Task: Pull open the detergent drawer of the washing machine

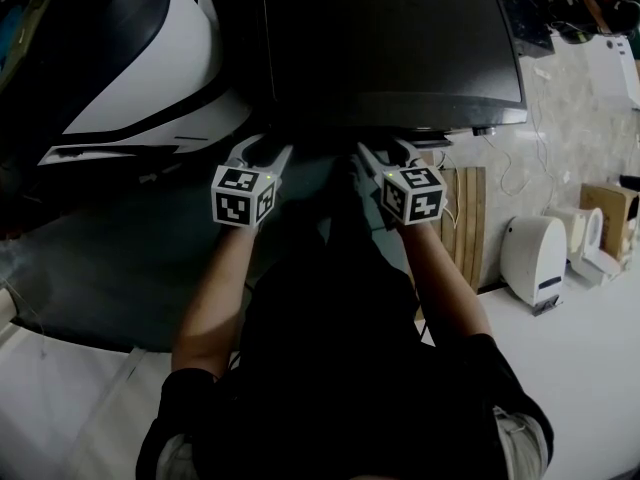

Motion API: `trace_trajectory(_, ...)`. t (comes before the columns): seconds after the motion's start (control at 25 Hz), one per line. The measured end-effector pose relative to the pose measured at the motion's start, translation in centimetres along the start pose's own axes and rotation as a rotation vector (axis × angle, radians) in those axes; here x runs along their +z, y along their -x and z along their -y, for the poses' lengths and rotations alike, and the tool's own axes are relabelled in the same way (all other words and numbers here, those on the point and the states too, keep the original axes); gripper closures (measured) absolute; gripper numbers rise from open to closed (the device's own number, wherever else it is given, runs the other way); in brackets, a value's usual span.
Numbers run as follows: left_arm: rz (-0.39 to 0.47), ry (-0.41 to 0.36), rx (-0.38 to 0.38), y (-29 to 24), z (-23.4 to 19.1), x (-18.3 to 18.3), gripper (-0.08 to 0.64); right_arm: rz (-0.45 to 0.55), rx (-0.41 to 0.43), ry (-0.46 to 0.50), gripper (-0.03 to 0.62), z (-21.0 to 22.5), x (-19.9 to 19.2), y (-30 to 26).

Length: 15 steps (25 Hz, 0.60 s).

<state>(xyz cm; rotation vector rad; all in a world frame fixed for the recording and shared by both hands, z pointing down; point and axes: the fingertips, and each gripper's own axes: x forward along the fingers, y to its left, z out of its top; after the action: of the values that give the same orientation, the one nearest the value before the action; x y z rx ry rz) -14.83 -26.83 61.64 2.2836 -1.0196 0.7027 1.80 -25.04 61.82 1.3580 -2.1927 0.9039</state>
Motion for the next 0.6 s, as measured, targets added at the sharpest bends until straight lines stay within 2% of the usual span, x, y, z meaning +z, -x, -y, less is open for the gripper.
trace_trajectory(0.28, 0.001, -0.006, -0.009, 0.05, 0.5, -0.08, 0.382, -0.001, -0.009, 0.078, 0.391, -0.28, -0.25, 0.1)
trace_trajectory(0.48, 0.001, 0.004, -0.016, 0.14, 0.33, -0.11, 0.382, -0.016, 0.034, 0.066, 0.391, -0.27, -0.1, 0.24)
trace_trajectory(0.6, -0.006, -0.001, -0.011, 0.11, 0.28, -0.13, 0.382, -0.008, 0.016, 0.089, 0.391, -0.33, 0.02, 0.24)
